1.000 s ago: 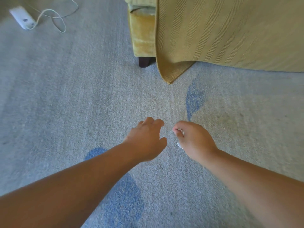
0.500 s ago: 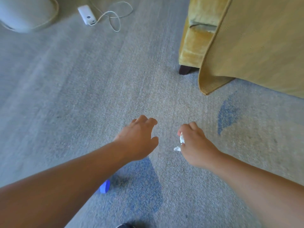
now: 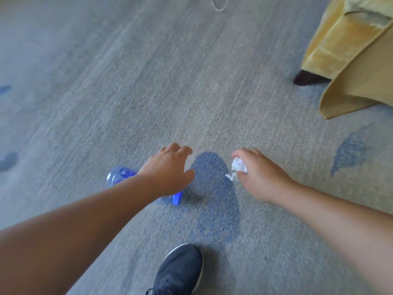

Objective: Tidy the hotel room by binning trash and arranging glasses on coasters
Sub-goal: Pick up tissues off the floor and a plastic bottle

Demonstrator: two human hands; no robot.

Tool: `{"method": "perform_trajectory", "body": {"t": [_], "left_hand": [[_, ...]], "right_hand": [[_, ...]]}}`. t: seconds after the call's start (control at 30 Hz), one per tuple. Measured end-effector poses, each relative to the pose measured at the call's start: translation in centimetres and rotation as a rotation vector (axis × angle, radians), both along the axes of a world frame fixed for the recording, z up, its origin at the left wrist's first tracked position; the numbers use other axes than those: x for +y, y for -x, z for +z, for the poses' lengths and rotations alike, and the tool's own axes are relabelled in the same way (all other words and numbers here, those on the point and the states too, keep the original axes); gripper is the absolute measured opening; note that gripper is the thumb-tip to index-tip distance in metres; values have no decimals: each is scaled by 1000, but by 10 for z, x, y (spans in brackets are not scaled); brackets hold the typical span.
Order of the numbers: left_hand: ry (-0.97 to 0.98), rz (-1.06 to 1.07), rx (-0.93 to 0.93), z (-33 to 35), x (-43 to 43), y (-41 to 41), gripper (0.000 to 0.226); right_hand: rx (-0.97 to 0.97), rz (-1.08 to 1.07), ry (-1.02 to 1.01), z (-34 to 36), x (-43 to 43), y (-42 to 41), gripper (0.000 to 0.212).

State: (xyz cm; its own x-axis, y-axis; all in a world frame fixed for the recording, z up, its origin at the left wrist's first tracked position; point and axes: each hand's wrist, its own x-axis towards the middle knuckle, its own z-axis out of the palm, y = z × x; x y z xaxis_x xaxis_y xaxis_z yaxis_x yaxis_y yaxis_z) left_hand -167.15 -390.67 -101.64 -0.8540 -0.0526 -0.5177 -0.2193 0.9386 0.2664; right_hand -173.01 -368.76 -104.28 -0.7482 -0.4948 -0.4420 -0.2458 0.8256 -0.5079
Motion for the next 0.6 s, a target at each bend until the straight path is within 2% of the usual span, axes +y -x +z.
{"method": "perform_trajectory", "body": {"t": [0.37,0.6], "left_hand": [[-19,141,45,-15,-46,-42,54],[197,-134,51,-40,-87,-68,67]], "right_hand": [[0,150,-2,-11,-58,-14,39],[1,188,-13,-17,-74,-20,38]]}}
